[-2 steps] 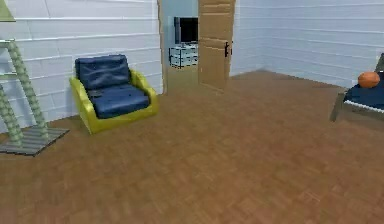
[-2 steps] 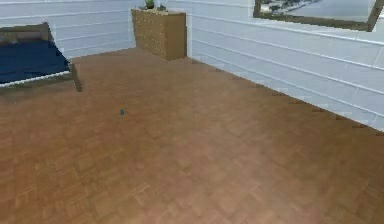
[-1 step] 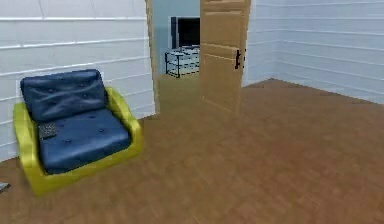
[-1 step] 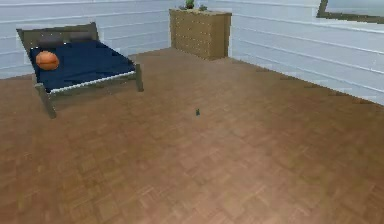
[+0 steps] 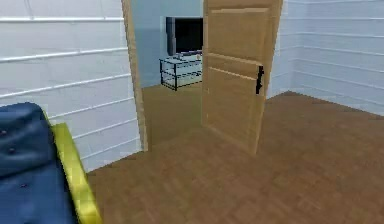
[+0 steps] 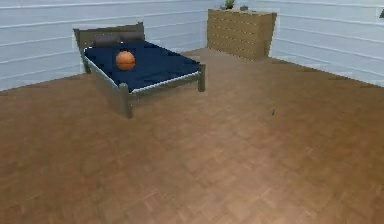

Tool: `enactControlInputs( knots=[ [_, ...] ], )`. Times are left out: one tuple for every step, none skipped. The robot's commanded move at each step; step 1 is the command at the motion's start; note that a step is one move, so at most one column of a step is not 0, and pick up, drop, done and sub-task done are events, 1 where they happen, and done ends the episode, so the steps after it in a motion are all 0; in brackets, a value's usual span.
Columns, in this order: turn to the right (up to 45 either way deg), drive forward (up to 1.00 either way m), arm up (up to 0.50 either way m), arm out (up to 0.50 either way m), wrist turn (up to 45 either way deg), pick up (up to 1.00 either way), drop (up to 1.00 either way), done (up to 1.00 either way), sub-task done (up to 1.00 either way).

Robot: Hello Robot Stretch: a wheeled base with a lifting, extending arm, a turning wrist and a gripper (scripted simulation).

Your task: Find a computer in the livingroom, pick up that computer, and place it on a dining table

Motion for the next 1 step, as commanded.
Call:
enactControlInputs(
  knots=[
    [0.0, 1.00, 0.00, 0.00, 0.0, 0.00, 0.00, 0.00, 0.00]
  ],
)
